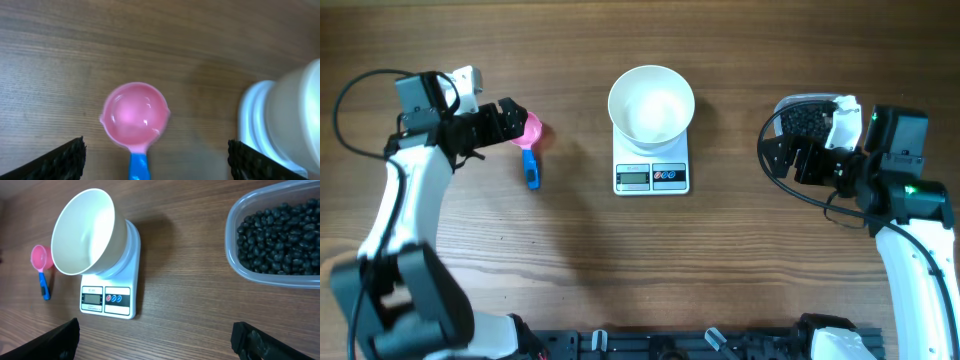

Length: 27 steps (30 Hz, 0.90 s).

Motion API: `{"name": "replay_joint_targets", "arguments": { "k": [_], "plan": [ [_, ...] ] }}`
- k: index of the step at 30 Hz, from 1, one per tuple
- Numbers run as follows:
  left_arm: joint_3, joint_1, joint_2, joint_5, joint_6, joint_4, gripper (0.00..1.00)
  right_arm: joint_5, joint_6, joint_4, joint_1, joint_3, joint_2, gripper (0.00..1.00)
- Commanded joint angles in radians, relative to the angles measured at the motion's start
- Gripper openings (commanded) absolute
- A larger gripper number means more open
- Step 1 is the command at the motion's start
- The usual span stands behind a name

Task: Scoop item into bowl and weigh 150g on scale
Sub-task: 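Move the left gripper to the pink scoop and grasp it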

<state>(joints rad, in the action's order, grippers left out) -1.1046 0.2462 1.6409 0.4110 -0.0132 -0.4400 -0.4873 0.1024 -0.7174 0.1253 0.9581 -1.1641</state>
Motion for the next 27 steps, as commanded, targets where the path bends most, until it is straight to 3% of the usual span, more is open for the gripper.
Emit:
{"name": "replay_joint_targets", "arguments": {
  "k": [1,7,13,19,21,25,27],
  "plan": [
    [-0.010,0.000,0.112,0.003,0.000,0.077,0.90,-0.031,-0.022,0.005,-0.003,0.019,-0.005,1.00],
    [-0.010,0.000,0.220,-0.114,-0.001,0.109,0.83,-0.031,-0.021,-0.004,-0.003,0.017,-0.005,1.00],
    [-0.010,0.000,0.278,-0.125,0.000,0.132,0.74,-0.031,-0.020,-0.004,-0.003,0.017,-0.005,1.00],
    [-0.010,-0.016,0.295,-0.124,0.000,0.154,0.53,-0.030,-0.021,-0.010,-0.003,0.016,-0.005,1.00],
    [-0.010,-0.024,0.296,-0.124,0.001,0.164,0.41,-0.030,-0.021,-0.010,-0.003,0.016,-0.005,1.00],
    [-0.010,-0.058,0.296,-0.125,0.003,0.168,0.08,-0.031,-0.021,-0.016,-0.003,0.016,-0.005,1.00],
    [-0.010,-0.064,0.296,-0.125,0.004,0.167,0.04,-0.031,-0.021,-0.017,-0.003,0.016,-0.005,1.00]
  ]
}}
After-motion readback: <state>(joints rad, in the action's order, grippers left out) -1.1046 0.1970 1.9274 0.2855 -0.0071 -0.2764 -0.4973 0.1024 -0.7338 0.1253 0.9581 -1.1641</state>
